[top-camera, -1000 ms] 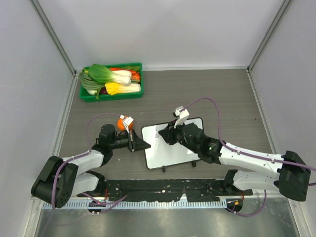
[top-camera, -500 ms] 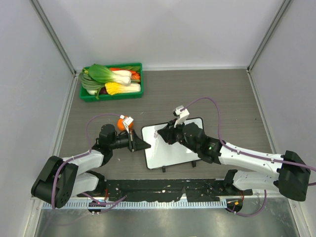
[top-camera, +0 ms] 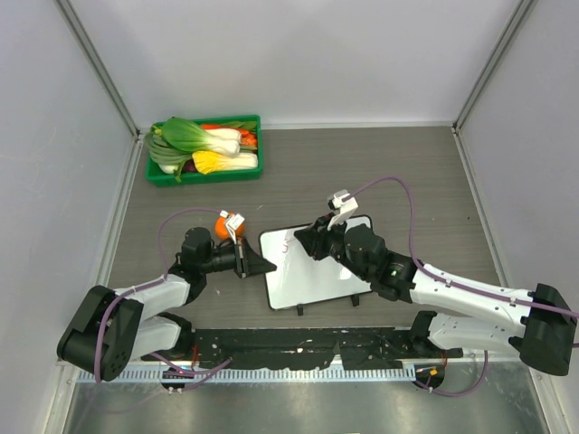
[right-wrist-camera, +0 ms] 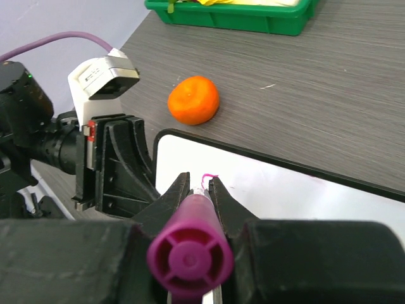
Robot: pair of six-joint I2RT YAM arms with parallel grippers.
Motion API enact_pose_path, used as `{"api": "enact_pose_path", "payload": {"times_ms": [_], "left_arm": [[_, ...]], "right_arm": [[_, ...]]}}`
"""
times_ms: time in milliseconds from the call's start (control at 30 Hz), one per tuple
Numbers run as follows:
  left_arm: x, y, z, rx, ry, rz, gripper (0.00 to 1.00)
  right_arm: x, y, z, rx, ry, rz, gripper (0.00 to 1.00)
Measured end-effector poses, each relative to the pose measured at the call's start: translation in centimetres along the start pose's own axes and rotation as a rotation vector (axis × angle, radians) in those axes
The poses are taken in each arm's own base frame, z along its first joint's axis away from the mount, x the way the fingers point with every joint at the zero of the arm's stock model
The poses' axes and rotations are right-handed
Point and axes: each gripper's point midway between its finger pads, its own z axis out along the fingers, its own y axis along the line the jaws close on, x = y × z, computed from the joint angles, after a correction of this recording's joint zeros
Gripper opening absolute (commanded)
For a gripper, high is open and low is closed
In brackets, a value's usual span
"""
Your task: Write a sentence on the whiteboard
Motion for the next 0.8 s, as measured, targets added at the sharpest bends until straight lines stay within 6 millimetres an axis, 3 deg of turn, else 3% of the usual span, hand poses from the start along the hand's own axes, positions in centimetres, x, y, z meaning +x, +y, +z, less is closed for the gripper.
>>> {"api": "enact_pose_path", "payload": {"times_ms": [800], "left_arm": [[0.0, 0.1, 0.0, -0.001, 0.001, -0.003, 0.00]], "right_arm": [[1.7, -1.8, 0.7, 0.077, 0.022, -0.018, 0.01]]}}
